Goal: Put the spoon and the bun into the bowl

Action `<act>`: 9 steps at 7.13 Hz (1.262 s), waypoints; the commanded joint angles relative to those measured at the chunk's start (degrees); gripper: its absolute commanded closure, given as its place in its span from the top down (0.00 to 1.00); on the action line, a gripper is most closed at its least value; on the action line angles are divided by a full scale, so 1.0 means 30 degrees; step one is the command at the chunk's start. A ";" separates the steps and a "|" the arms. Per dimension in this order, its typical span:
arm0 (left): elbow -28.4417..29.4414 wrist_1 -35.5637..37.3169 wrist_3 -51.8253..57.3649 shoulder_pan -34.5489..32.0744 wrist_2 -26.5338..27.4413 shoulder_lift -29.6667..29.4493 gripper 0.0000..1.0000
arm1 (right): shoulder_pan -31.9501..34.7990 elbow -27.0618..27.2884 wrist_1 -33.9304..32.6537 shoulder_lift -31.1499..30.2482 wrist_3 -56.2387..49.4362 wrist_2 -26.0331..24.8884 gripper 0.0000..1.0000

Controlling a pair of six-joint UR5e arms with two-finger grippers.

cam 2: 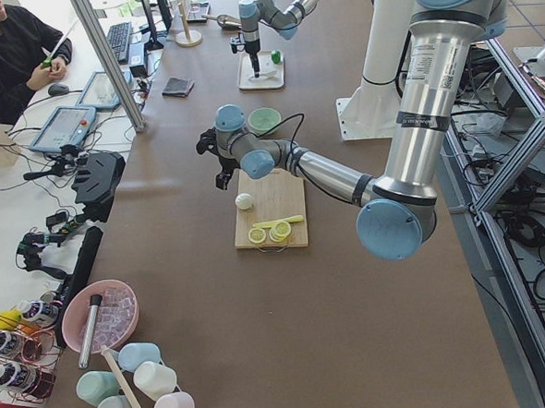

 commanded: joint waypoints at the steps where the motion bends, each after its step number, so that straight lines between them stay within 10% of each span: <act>1: 0.0000 -0.0001 -0.0014 0.0010 0.0007 -0.0091 0.98 | -0.0284 0.0063 -0.0004 -0.0025 0.0976 -0.0068 0.51; 2: 0.0029 -0.0001 -0.0014 0.0010 0.0007 -0.0091 0.98 | -0.0343 0.0092 -0.0004 -0.0025 0.0979 -0.0010 0.08; 3: 0.0029 -0.0001 -0.0014 0.0010 0.0007 -0.0091 0.98 | -0.0343 0.0180 0.0025 -0.0025 0.0979 0.0135 0.00; 9: 0.0908 0.0028 0.0044 0.0709 0.0675 0.0142 0.98 | 0.0800 0.1001 -0.0327 0.1638 0.2788 0.0811 0.00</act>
